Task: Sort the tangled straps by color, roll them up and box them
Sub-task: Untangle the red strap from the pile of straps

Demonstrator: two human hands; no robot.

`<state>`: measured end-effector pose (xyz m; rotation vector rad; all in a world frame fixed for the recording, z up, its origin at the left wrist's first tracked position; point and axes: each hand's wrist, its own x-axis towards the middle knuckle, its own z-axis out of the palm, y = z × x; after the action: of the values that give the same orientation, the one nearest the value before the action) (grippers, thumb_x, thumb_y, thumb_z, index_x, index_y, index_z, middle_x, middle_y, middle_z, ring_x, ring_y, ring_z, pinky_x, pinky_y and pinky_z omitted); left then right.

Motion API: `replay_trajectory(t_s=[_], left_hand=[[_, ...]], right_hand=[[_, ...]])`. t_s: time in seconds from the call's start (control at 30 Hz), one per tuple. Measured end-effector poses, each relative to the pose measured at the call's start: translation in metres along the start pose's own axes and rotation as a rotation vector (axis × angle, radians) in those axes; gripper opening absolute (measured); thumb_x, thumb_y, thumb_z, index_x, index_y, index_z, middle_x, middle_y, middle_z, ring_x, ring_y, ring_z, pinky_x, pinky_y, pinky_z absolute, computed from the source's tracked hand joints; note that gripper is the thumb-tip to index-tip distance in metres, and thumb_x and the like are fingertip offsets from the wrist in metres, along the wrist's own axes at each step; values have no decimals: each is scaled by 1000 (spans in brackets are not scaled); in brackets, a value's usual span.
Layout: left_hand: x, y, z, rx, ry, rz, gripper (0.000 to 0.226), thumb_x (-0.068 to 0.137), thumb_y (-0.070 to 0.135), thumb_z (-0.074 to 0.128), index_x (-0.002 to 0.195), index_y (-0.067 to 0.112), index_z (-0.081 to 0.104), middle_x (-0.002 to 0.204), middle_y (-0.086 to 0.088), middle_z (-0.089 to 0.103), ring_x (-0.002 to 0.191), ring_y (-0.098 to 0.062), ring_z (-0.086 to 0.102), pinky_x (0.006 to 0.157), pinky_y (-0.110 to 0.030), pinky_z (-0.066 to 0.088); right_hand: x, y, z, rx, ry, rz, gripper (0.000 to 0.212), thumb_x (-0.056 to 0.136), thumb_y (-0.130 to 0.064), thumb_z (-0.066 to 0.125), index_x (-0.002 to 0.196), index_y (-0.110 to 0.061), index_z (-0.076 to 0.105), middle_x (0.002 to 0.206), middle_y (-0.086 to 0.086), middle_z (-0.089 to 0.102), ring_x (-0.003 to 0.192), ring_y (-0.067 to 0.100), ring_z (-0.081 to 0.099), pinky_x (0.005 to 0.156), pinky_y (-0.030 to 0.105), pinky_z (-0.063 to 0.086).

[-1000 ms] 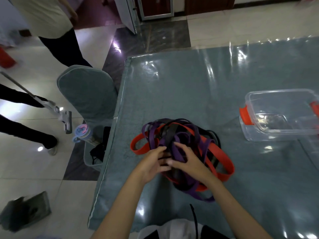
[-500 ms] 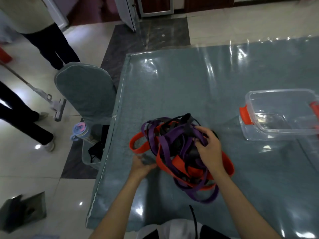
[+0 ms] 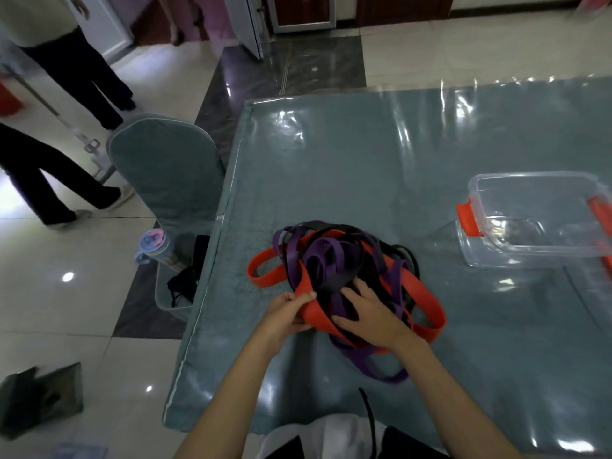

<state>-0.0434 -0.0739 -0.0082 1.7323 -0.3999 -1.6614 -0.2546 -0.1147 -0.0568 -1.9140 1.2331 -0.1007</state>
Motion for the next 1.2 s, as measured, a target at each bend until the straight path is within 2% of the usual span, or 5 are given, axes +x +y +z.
replay_trajectory(t_s=[0.4, 0.53, 0.8, 0.97, 1.2], left_hand=[[-19, 46, -1, -358, -50, 52, 17, 96, 2, 69, 87, 15, 62, 80, -7, 69, 78, -20, 68, 66, -39, 66], [-13, 39, -4, -256, 89, 119, 5, 102, 6, 63, 100, 10, 61, 93, -13, 67, 81, -26, 68, 78, -44, 61], [-5, 5, -30, 1189, 378, 407, 27, 100, 34, 66, 80, 16, 68, 79, -12, 71, 86, -35, 71, 69, -37, 45], [-16, -7, 18, 1100, -57, 892, 12, 94, 25, 75, 89, 18, 68, 91, 3, 66, 86, -19, 63, 79, -41, 52], [-6, -60, 56, 1682, -162, 666, 78, 86, 59, 73, 150, 34, 36, 143, 4, 47, 130, -29, 54, 108, -46, 38]], right_hand=[[-36, 10, -31, 323, 939, -12, 14, 107, -26, 58, 95, -29, 65, 97, -12, 58, 93, 9, 61, 85, 26, 47], [-50, 48, -30, 257, 871, 222, 20, 103, -17, 65, 83, -22, 63, 78, -2, 65, 76, 20, 64, 74, 41, 52], [-68, 76, 0, 332, 555, 361, 14, 98, -25, 75, 99, -11, 73, 89, 2, 74, 90, 24, 72, 82, 36, 54], [-68, 74, 8, 407, 535, 404, 35, 98, -31, 74, 124, -7, 68, 111, 8, 71, 105, 24, 67, 93, 35, 51], [-71, 75, -2, 614, 484, 504, 11, 91, -17, 80, 92, -7, 80, 83, 8, 77, 76, 17, 69, 76, 36, 58]])
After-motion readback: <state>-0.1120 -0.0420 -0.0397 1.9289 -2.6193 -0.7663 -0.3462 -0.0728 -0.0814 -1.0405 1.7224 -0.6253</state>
